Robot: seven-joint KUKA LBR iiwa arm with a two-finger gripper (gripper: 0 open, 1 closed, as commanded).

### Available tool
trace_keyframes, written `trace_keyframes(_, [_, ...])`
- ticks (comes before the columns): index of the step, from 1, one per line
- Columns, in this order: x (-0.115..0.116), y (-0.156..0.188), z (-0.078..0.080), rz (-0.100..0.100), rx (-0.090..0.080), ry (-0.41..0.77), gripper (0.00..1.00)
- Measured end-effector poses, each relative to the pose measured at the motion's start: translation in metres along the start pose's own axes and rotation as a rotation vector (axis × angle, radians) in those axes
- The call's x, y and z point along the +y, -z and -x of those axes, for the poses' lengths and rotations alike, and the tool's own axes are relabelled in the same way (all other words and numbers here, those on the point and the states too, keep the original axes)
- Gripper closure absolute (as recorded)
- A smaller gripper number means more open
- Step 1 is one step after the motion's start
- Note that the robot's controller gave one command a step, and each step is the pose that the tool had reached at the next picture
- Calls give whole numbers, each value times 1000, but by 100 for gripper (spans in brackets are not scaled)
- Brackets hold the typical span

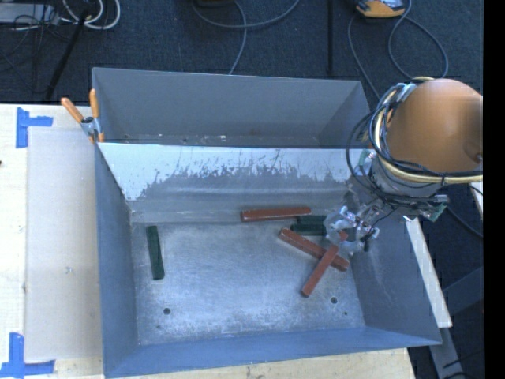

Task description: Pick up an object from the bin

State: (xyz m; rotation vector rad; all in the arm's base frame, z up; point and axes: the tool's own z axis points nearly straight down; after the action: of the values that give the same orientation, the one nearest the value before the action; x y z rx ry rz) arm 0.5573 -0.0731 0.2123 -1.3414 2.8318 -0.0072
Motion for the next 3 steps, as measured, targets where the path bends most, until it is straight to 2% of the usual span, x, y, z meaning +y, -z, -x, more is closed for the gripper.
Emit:
trace_keyframes(1, [1, -5, -1, 9, 3, -3, 0])
trace_keyframes(2, [20, -146, -4, 17, 6, 235, 0])
trace_keyframes(3, [11, -143, -38, 13, 5, 534, 0])
